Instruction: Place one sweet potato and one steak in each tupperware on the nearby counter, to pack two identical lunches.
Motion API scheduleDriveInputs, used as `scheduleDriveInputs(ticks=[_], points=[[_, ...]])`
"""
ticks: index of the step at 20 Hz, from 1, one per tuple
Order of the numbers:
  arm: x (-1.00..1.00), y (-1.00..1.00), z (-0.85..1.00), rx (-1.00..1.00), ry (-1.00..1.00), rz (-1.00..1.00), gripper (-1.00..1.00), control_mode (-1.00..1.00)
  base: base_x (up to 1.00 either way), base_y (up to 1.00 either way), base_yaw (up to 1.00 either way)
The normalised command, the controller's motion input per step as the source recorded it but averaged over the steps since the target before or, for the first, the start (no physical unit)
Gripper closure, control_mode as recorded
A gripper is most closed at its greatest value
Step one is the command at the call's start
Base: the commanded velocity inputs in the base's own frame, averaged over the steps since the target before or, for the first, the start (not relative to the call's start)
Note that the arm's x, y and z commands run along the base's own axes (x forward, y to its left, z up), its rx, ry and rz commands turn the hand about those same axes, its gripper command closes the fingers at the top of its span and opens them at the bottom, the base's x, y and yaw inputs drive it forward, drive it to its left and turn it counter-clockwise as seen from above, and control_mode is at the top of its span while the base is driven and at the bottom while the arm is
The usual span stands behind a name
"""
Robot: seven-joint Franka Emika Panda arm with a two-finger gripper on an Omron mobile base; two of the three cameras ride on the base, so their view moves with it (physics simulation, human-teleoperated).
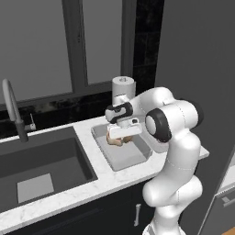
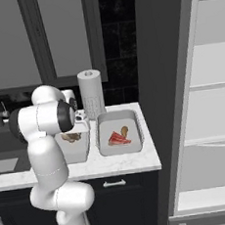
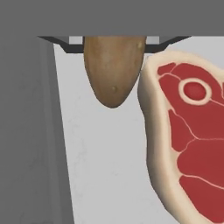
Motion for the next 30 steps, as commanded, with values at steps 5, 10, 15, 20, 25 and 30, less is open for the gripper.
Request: scheduleDriveInputs(ticks=[5,10,15,20,25,30], points=[[-0.01,0.03,0.0,0.0,0.0,0.0,-1.0,-1.0,0.0,0.0,0.0],[-0.01,0.0,0.0,0.0,0.0,0.0,-1.0,-1.0,0.0,0.0,0.0],[-0.06,0.0,0.0,0.0,0.0,0.0,-1.0,-1.0,0.0,0.0,0.0],[-0.4,0.01,0.57,-0.01,-0.08,0.0,-1.0,-1.0,0.0,0.0,0.0],[-0.82,-0.26,0.74,0.0,-0.01,0.0,-1.0,-1.0,0.0,0.0,0.0],[-1.0,-0.36,0.45,0.0,0.01,0.0,-1.0,-1.0,0.0,0.0,0.0]])
